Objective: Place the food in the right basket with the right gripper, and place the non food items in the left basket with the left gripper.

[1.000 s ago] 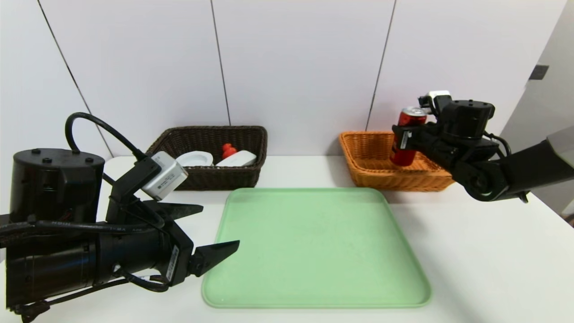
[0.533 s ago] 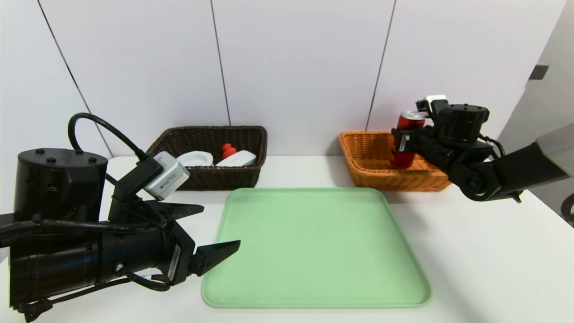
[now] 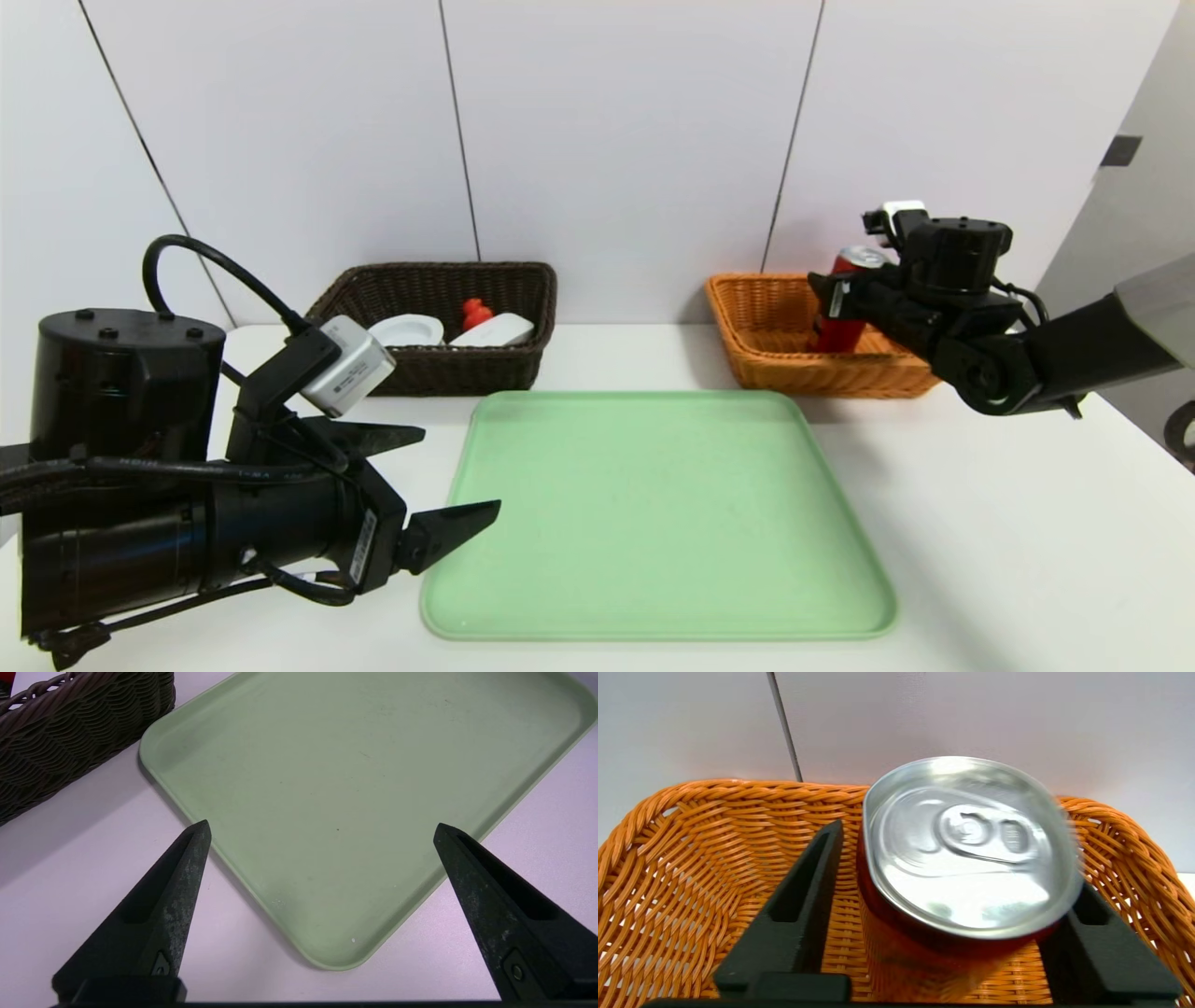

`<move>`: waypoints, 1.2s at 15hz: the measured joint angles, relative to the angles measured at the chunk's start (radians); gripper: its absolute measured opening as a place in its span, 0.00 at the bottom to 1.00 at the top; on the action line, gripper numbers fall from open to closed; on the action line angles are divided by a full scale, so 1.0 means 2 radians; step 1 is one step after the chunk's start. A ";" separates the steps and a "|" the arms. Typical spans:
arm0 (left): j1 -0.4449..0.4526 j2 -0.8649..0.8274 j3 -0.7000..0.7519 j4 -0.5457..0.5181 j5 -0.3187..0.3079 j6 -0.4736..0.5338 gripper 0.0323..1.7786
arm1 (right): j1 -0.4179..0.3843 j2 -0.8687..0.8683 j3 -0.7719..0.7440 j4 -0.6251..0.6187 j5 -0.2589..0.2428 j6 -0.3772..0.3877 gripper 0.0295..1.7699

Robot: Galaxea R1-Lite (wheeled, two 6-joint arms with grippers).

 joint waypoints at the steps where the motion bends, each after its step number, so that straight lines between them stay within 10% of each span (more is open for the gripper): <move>1: 0.000 0.000 0.000 0.000 0.000 0.000 0.95 | 0.000 0.000 0.000 0.000 0.000 0.000 0.73; 10: 0.000 -0.006 -0.001 0.000 0.001 0.000 0.95 | 0.001 -0.044 -0.002 0.059 0.001 0.014 0.89; 18: 0.020 -0.023 -0.003 0.000 0.012 -0.002 0.95 | 0.000 -0.175 0.033 0.249 0.002 0.030 0.94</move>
